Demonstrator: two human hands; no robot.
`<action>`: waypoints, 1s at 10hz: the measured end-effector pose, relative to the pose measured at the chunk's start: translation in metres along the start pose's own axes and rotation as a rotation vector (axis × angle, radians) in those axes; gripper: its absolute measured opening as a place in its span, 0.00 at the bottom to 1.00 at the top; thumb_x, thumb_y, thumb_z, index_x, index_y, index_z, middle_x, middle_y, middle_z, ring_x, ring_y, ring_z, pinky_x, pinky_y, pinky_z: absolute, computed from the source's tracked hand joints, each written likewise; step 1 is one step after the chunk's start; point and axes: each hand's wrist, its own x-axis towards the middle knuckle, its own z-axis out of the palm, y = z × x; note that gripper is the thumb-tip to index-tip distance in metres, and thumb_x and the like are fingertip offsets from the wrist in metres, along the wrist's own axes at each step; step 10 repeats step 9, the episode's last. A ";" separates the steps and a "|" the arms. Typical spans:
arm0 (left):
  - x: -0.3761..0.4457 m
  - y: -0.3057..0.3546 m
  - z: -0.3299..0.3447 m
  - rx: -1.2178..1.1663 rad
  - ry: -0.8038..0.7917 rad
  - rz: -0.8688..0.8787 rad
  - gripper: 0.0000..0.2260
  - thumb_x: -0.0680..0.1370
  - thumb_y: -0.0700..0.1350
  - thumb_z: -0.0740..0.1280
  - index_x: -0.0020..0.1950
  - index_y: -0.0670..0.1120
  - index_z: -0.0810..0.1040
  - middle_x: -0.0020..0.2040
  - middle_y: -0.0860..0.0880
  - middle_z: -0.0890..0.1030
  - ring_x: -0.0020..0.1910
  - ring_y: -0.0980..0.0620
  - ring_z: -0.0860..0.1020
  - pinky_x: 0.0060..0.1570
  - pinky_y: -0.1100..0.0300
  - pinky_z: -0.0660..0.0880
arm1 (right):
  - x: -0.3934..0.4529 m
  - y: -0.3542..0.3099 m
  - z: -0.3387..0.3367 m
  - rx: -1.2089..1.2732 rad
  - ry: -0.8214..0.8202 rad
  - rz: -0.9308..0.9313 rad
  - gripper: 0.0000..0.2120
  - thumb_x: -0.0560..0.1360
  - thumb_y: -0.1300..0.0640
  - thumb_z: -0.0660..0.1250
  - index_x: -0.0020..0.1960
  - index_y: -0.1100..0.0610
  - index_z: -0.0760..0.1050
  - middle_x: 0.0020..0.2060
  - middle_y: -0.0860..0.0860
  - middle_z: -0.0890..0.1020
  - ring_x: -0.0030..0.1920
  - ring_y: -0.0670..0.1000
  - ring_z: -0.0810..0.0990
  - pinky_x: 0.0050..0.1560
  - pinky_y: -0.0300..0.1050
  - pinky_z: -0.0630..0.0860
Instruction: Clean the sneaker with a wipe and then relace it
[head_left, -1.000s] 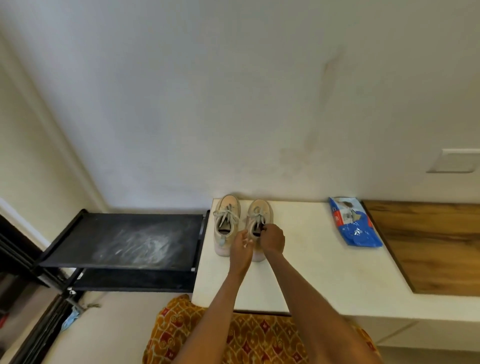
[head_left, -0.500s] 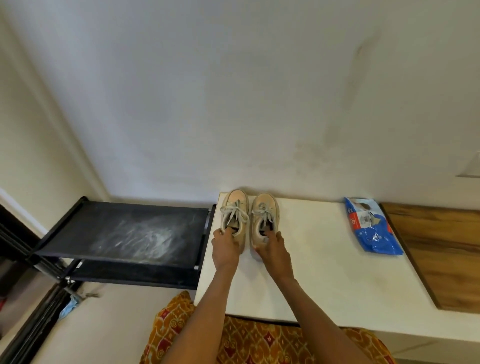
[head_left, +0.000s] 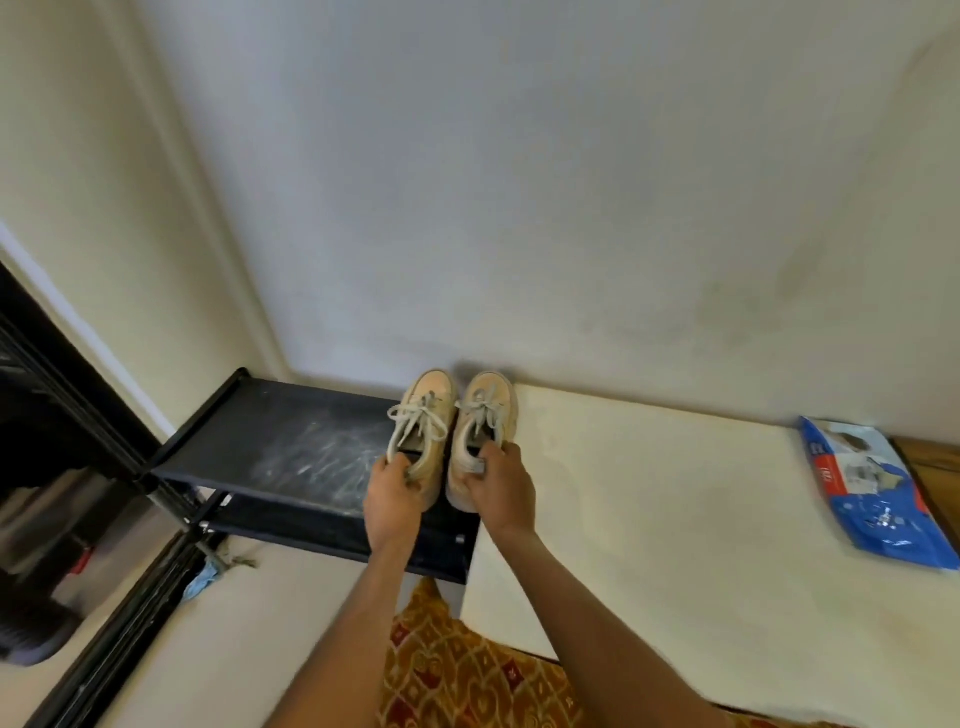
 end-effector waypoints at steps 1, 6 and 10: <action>0.015 -0.033 -0.014 0.030 0.001 -0.057 0.05 0.74 0.36 0.64 0.50 0.40 0.75 0.55 0.42 0.76 0.46 0.44 0.75 0.44 0.55 0.71 | 0.000 -0.026 0.030 -0.044 -0.038 -0.041 0.14 0.75 0.51 0.64 0.57 0.57 0.72 0.57 0.56 0.72 0.52 0.57 0.76 0.45 0.47 0.73; 0.042 -0.086 -0.009 -0.055 -0.068 -0.036 0.07 0.74 0.34 0.66 0.50 0.42 0.77 0.59 0.43 0.75 0.47 0.50 0.73 0.50 0.59 0.72 | -0.012 -0.033 0.084 -0.135 -0.106 -0.029 0.16 0.79 0.53 0.60 0.65 0.57 0.70 0.65 0.57 0.66 0.60 0.55 0.71 0.51 0.43 0.75; 0.043 -0.069 -0.007 0.160 -0.222 -0.019 0.21 0.77 0.48 0.65 0.68 0.43 0.67 0.76 0.36 0.48 0.75 0.36 0.46 0.73 0.42 0.50 | -0.010 -0.028 0.063 0.037 -0.269 -0.053 0.20 0.78 0.50 0.59 0.69 0.54 0.65 0.68 0.57 0.64 0.63 0.60 0.70 0.60 0.53 0.73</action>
